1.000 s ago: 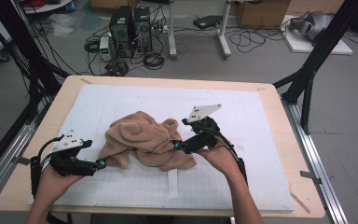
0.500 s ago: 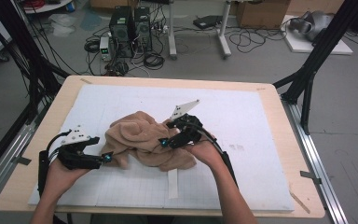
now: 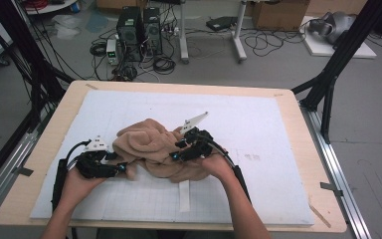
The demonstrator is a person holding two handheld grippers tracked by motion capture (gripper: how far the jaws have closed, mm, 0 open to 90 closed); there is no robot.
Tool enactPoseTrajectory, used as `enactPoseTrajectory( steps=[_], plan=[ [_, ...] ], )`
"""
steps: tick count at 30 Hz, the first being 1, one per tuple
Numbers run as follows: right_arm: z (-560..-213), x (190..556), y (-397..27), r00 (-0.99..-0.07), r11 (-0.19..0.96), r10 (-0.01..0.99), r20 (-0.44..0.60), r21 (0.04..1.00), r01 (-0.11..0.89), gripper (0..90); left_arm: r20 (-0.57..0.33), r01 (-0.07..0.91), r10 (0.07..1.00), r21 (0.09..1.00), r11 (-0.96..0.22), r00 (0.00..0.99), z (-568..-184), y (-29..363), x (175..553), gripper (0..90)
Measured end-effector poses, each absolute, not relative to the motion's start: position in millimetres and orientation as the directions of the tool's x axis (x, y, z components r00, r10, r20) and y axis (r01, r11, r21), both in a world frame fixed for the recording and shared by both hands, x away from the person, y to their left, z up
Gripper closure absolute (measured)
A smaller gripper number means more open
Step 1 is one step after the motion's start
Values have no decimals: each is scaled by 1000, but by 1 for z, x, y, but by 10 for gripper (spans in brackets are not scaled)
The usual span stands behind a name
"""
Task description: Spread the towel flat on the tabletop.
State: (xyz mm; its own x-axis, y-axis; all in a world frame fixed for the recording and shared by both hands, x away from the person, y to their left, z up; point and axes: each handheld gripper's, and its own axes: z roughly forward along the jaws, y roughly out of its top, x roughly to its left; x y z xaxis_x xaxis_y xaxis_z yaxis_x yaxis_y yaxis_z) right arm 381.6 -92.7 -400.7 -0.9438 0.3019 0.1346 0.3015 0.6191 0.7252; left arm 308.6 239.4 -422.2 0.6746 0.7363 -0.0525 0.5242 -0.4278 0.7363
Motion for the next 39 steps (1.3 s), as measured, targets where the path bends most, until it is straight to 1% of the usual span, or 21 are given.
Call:
enactPoseTrajectory(
  steps=[3, 4, 5, 6, 7, 10, 13, 17, 18, 22, 27, 28, 30, 31, 34, 36, 37, 38, 39],
  plan=[
    [-404, 380, -91, -945, 626, 300, 130, 720, 298, 630, -34, 519, 732, 727, -448, 680, -427, 235, 311, 531],
    [-404, 380, -91, -945, 626, 300, 130, 720, 298, 630, -31, 521, 732, 723, -453, 681, -428, 234, 312, 531],
    [-403, 379, -92, -948, 626, 297, 116, 726, 285, 674, -21, 520, 736, 721, -457, 677, -429, 233, 313, 588],
    [-403, 379, -92, -948, 626, 297, 116, 726, 285, 674, -21, 520, 736, 721, -457, 677, -429, 233, 313, 622],
    [-402, 378, -97, -946, 617, 299, 122, 732, 289, 711, -16, 513, 733, 724, -460, 680, -428, 233, 314, 651],
    [-400, 378, -106, -939, 596, 312, 145, 739, 312, 743, 7, 495, 730, 730, -471, 684, -427, 231, 312, 713],
    [-394, 375, -114, -941, 591, 317, 122, 750, 296, 750, 18, 483, 726, 736, -474, 687, -425, 231, 310, 752],
    [-386, 370, -127, -937, 592, 333, 107, 750, 296, 752, 1, 463, 717, 763, -451, 697, -418, 230, 307, 763],
    [-378, 366, -140, -933, 590, 347, 97, 751, 297, 754, -3, 458, 714, 769, -445, 700, -416, 229, 307, 765],
    [-362, 358, -163, -926, 583, 372, 67, 760, 289, 755, -2, 430, 700, 790, -437, 714, -407, 221, 308, 771],
    [-346, 346, -191, -913, 579, 406, 41, 762, 292, 754, -6, 387, 658, 813, -435, 753, -393, 204, 305, 774],
    [-343, 344, -195, -911, 576, 411, 38, 763, 292, 754, 4, 367, 638, 815, -448, 770, -388, 198, 299, 775],
    [-340, 340, -203, -906, 568, 421, 41, 767, 298, 754, 10, 354, 626, 818, -454, 780, -386, 195, 293, 776],
    [-340, 339, -205, -908, 568, 417, 39, 768, 294, 754, 21, 340, 610, 815, -469, 792, -385, 193, 284, 776],
    [-345, 334, -206, -914, 573, 401, 59, 762, 301, 754, 22, 339, 599, 807, -483, 801, -389, 193, 277, 776],
    [-355, 332, -202, -917, 576, 391, 83, 755, 314, 753, 29, 358, 593, 773, -524, 805, -402, 196, 271, 776],
    [-363, 332, -199, -916, 582, 390, 91, 747, 322, 753, 29, 358, 593, 773, -524, 805, -402, 196, 271, 776],
    [-373, 332, -195, -917, 588, 385, 105, 738, 331, 752, 5, 393, 593, 744, -540, 805, -416, 200, 271, 775],
    [-386, 332, -190, -915, 597, 384, 123, 723, 348, 750, 0, 398, 590, 738, -545, 807, -420, 201, 270, 774]
  ],
)
